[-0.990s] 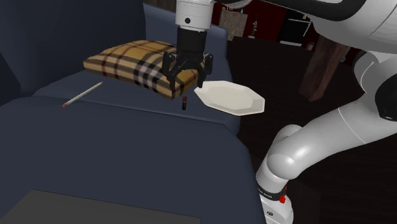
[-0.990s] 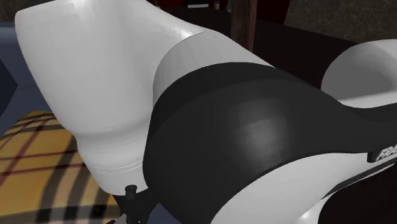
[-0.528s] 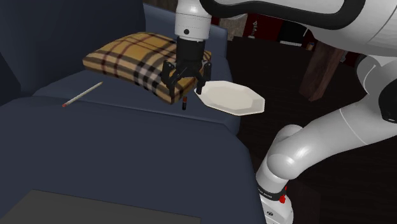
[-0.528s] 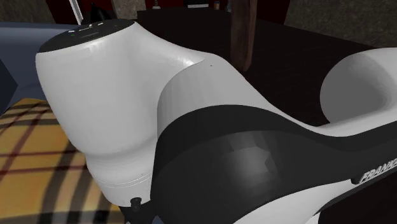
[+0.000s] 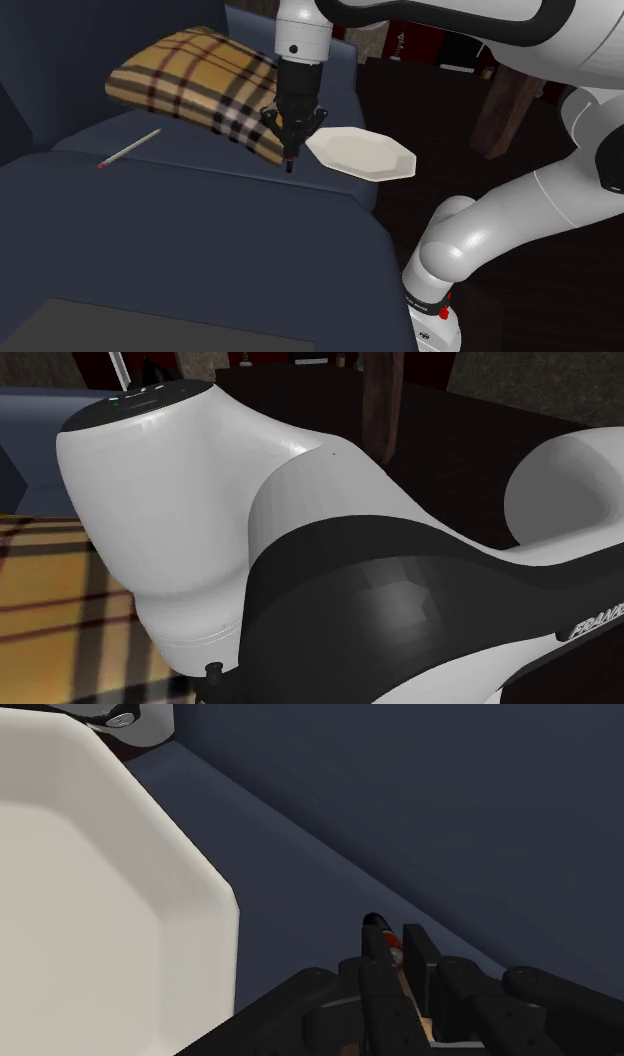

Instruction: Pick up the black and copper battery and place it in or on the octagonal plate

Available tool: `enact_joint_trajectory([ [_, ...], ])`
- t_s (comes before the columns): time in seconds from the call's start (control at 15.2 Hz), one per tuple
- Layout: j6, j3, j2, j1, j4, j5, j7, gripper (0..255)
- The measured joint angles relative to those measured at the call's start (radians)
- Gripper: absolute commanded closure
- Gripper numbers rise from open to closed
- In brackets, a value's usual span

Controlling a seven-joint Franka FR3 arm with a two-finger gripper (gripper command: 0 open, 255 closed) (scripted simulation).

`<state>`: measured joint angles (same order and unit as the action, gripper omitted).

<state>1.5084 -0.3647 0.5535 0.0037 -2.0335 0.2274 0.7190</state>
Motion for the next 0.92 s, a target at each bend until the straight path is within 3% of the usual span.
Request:
enact_joint_trajectory([
  [0.46, -0.007, 0.0, -0.001, -0.001, 0.007, 0.0, 0.001, 255],
  [0.92, -0.086, 0.004, -0.038, -0.009, 0.12, -0.013, 0.014, 255],
])
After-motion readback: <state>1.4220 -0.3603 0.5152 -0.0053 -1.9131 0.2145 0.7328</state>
